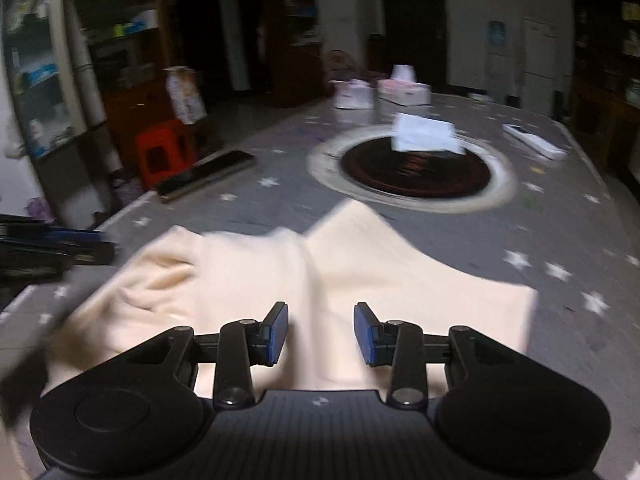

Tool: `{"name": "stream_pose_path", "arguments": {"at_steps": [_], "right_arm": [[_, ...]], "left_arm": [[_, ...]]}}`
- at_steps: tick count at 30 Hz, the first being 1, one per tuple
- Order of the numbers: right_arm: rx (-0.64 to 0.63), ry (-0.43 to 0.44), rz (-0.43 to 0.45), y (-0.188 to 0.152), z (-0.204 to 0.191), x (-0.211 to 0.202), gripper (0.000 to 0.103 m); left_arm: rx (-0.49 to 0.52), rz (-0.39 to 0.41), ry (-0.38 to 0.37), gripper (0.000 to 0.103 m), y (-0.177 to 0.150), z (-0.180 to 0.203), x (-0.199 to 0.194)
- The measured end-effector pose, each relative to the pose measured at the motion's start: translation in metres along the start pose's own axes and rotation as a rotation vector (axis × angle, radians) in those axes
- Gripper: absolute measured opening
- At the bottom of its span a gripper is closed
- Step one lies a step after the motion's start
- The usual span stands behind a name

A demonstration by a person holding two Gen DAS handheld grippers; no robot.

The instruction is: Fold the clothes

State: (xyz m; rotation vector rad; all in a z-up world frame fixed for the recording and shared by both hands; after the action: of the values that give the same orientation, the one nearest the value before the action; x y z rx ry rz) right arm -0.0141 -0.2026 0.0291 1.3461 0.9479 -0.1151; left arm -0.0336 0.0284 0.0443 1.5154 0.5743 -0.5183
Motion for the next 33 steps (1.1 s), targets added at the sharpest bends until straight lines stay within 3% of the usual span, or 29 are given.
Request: {"name": "stream_pose_path", "arguments": {"at_steps": [7,9,12,15,26,30,33], "right_arm": [[-0.086,0.12,0.003,0.01,-0.048,0.013,0.034],[-0.129,0.089,-0.016,0.007,-0.06,0.02,0.034],[-0.145,0.07,-0.041,0.004,-0.061,0.028,0.009],[-0.147,0.051,-0.007,0.003,-0.055,0.016,0.003],[-0.047,-0.133,0.09,-0.013,0.007,-0.075,0.001],[-0.046,-0.104,0.069,-0.016,0.011,-0.076,0.007],[-0.061,-0.038,0.062,-0.012,-0.001,-0.063,0.021]], "left_arm": [[0.011,-0.06,0.004,0.029,-0.007,0.011,0.033],[0.008,-0.067,0.008,0.027,-0.009,0.011,0.036],[0.001,-0.071,0.011,0.025,-0.012,0.008,0.039],[-0.004,-0.066,0.006,0.023,-0.012,0.006,0.039],[-0.008,-0.056,0.013,0.023,-0.013,0.007,0.039],[0.003,-0.05,0.02,0.023,-0.014,0.01,0.04],[0.001,-0.049,0.024,0.023,-0.015,0.009,0.039]]}}
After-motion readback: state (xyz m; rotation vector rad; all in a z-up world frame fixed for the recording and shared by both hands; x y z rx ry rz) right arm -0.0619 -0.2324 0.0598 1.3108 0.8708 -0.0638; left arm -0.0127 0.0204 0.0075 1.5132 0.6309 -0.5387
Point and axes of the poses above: each gripper's, at about its wrist camera, not at the fingertips, and x roughly the way its jaws point, z to its right, y to its top, the point moved 2 cm from there along x, roughly the way its jaws point, and after that the axes turned 2 degrees about -x, right-handed, at the moved point
